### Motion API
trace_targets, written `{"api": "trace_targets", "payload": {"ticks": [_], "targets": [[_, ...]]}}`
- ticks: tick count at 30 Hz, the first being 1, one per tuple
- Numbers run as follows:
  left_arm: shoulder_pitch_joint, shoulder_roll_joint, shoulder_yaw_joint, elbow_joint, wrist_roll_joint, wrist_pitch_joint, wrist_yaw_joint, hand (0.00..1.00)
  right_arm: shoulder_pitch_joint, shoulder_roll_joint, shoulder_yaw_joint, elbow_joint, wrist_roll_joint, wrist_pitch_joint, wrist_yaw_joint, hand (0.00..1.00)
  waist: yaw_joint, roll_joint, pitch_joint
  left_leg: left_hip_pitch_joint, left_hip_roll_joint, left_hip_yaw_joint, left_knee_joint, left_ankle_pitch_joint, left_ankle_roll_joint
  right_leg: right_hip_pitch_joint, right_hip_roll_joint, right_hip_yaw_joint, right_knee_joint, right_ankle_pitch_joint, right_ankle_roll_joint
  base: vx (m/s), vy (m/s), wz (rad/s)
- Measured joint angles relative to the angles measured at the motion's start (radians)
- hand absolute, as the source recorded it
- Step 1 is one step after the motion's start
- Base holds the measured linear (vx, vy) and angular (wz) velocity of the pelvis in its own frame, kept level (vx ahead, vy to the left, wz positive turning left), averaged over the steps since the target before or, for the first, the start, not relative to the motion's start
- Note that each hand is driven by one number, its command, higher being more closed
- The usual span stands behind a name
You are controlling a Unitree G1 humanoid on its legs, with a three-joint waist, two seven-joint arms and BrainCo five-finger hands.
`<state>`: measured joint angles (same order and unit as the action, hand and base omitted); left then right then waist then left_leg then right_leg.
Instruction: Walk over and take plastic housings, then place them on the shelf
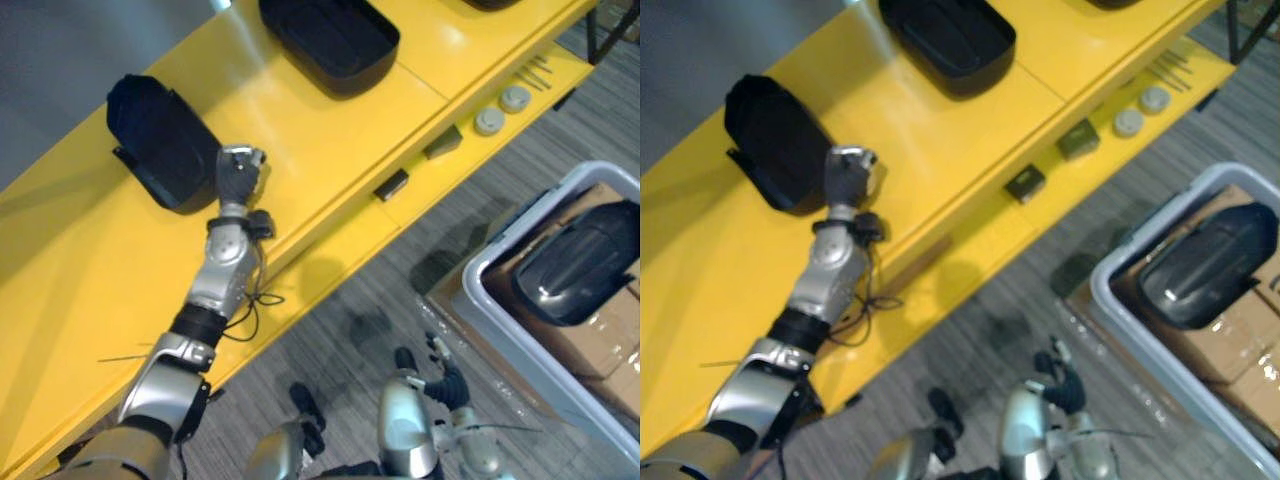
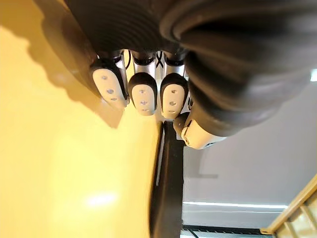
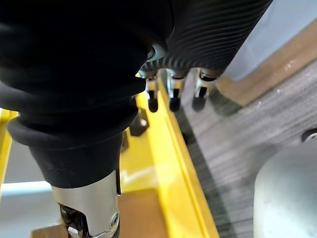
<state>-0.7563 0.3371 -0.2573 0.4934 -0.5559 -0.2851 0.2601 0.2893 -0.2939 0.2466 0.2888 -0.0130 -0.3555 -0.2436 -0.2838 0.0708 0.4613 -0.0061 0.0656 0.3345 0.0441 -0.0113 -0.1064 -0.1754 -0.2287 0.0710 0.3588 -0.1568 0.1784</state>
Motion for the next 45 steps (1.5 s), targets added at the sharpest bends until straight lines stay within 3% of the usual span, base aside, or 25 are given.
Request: {"api": "trace_targets", "payload": {"ticks": [5,8,11,13,16,17,19,21,24,27,28,32,34,37,40,45], "targets": [[0.172,0.001,-0.079,-0.345,-0.065,-0.044,-0.084,1.00,0.001,0.010,-0.001,0.006,-0.002,0.000,-0.024,0.00,0.006,0.001,-0.001,0.008,-0.001,-0.027,-0.001,0.000,0.000,0.037,-0.007,-0.038,-0.018,0.000,0.000,0.02,-0.011,0.17],[0.358,-0.035,-0.168,-0.573,-0.090,-0.048,-0.159,1.00,0.001,0.015,-0.003,0.014,-0.005,-0.005,-0.051,0.00,0.033,0.014,-0.011,0.007,-0.004,-0.057,-0.001,0.000,0.000,0.070,-0.015,-0.075,-0.041,0.000,0.000,0.03,-0.011,0.30],[0.535,-0.084,-0.253,-0.663,-0.161,-0.050,-0.238,1.00,0.001,0.025,-0.010,0.070,0.000,-0.008,-0.083,0.00,0.084,0.019,-0.053,0.009,-0.004,-0.088,0.000,0.000,0.001,0.108,-0.018,-0.116,-0.067,0.000,0.001,0.02,-0.011,0.36],[0.655,-0.103,-0.313,-0.719,-0.220,-0.046,-0.333,1.00,-0.001,0.035,-0.013,0.132,0.012,-0.008,-0.104,0.00,0.115,0.019,-0.103,0.008,-0.006,-0.125,-0.001,-0.001,0.001,0.148,-0.022,-0.157,-0.095,0.001,0.002,0.03,-0.015,0.43],[0.774,-0.113,-0.363,-0.791,-0.229,-0.045,-0.443,1.00,-0.004,0.077,-0.021,0.197,0.033,-0.009,-0.132,0.00,0.162,0.019,-0.158,0.009,-0.006,-0.143,-0.002,-0.002,0.002,0.180,-0.021,-0.185,-0.128,0.008,0.003,0.02,0.000,0.22],[0.792,-0.115,-0.364,-0.805,-0.226,-0.046,-0.456,0.00,-0.005,0.084,-0.021,0.207,0.036,-0.009,-0.136,0.00,0.168,0.020,-0.167,0.008,-0.006,-0.144,-0.002,-0.002,0.003,0.182,-0.021,-0.186,-0.133,0.011,0.003,0.00,0.008,0.12],[0.839,-0.120,-0.356,-0.829,-0.173,-0.063,-0.461,0.00,-0.008,0.107,-0.031,0.233,0.039,-0.007,-0.154,0.00,0.171,0.023,-0.183,0.008,-0.008,-0.163,-0.004,-0.002,0.004,0.215,-0.020,-0.210,-0.164,0.024,0.004,-0.02,0.012,0.16],[0.887,-0.121,-0.312,-0.829,-0.135,-0.063,-0.440,0.00,-0.008,0.123,-0.054,0.252,0.039,-0.007,-0.155,0.00,0.182,0.021,-0.209,0.008,-0.007,-0.162,-0.011,-0.002,0.004,0.219,-0.017,-0.210,-0.184,0.033,0.005,-0.01,0.008,0.04],[0.977,-0.148,-0.159,-0.778,-0.137,-0.061,-0.380,0.00,0.012,0.138,-0.115,0.297,0.041,-0.007,-0.152,0.00,0.192,0.013,-0.242,0.026,-0.008,-0.173,-0.028,-0.001,0.006,0.260,-0.015,-0.234,-0.222,0.045,0.005,0.03,0.000,0.12],[1.021,-0.159,-0.028,-0.624,-0.102,-0.068,-0.280,0.00,0.009,0.163,-0.170,0.355,0.069,-0.007,-0.150,0.00,0.216,-0.005,-0.264,0.061,-0.008,-0.195,-0.049,0.016,0.003,0.304,-0.009,-0.266,-0.247,0.046,0.004,0.03,-0.018,0.19],[1.037,-0.168,0.009,-0.566,-0.050,-0.073,-0.207,0.00,0.006,0.175,-0.186,0.374,0.093,-0.007,-0.150,0.00,0.233,-0.013,-0.273,0.064,-0.005,-0.200,-0.058,0.021,0.001,0.310,-0.005,-0.269,-0.253,0.048,0.001,0.01,-0.027,0.08],[1.089,-0.222,0.134,-0.387,0.093,-0.103,-0.027,0.00,-0.015,0.225,-0.268,0.424,0.176,-0.007,-0.151,0.00,0.251,-0.039,-0.289,0.095,-0.004,-0.234,-0.123,0.061,-0.004,0.337,0.003,-0.315,-0.271,0.049,-0.002,0.01,-0.033,0.26],[1.090,-0.237,0.196,-0.282,0.163,-0.131,0.073,0.00,-0.031,0.248,-0.309,0.463,0.202,-0.006,-0.151,0.00,0.275,-0.054,-0.292,0.107,-0.005,-0.238,-0.125,0.062,-0.005,0.356,0.005,-0.319,-0.281,0.052,-0.005,-0.02,-0.012,0.05],[1.079,-0.242,0.270,-0.120,0.226,-0.149,0.173,0.00,-0.048,0.259,-0.334,0.498,0.206,0.006,-0.147,0.00,0.274,-0.060,-0.294,0.125,-0.007,-0.240,-0.132,0.062,-0.005,0.375,0.005,-0.321,-0.288,0.051,-0.005,-0.03,-0.003,-0.03],[1.055,-0.270,0.361,0.055,0.261,-0.121,0.239,0.00,-0.059,0.268,-0.401,0.563,0.206,0.013,-0.143,0.00,0.272,-0.061,-0.293,0.128,-0.008,-0.246,-0.133,0.068,-0.005,0.389,0.006,-0.340,-0.303,0.051,-0.005,-0.06,-0.008,0.06],[1.030,-0.292,0.492,0.228,0.262,-0.106,0.274,0.00,-0.073,0.271,-0.499,0.644,0.207,0.017,-0.102,0.00,0.273,-0.079,-0.292,0.128,-0.008,-0.260,-0.134,0.071,-0.008,0.405,0.012,-0.359,-0.316,0.051,-0.006,-0.04,-0.014,0.11]]}}
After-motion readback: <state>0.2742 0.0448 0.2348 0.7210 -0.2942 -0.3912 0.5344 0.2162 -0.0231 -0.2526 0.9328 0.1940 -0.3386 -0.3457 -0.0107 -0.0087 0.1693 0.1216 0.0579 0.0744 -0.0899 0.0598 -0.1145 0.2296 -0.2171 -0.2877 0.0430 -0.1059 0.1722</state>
